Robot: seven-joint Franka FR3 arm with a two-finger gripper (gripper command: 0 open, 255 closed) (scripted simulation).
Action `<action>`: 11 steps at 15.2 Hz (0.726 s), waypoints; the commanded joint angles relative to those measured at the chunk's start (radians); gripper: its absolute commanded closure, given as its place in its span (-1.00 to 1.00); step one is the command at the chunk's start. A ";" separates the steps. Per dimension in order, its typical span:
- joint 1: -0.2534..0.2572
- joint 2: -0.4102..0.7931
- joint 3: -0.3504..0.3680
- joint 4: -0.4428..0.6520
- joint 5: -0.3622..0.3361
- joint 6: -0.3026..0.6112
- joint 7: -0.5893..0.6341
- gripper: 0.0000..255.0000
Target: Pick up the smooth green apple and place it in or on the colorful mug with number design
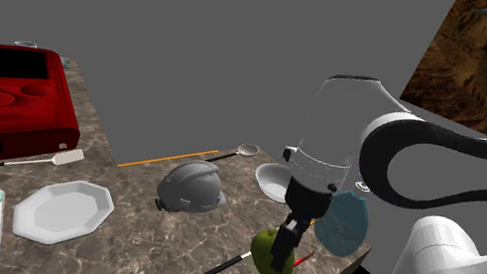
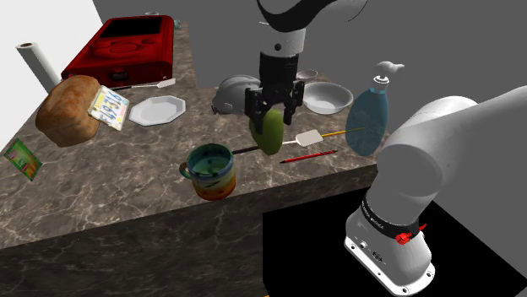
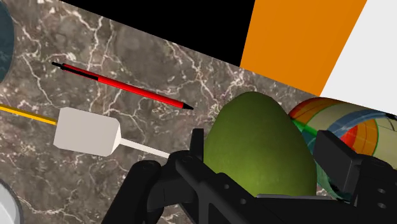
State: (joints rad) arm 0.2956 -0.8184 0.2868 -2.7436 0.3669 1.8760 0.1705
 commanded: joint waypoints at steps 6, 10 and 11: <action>-0.009 -0.017 -0.022 0.086 -0.025 -0.102 0.015 1.00; -0.013 -0.020 -0.034 0.137 -0.037 -0.156 0.023 1.00; -0.014 -0.020 -0.036 0.150 -0.039 -0.169 0.025 1.00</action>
State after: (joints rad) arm 0.2834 -0.8351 0.2556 -2.6075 0.3319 1.7250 0.1947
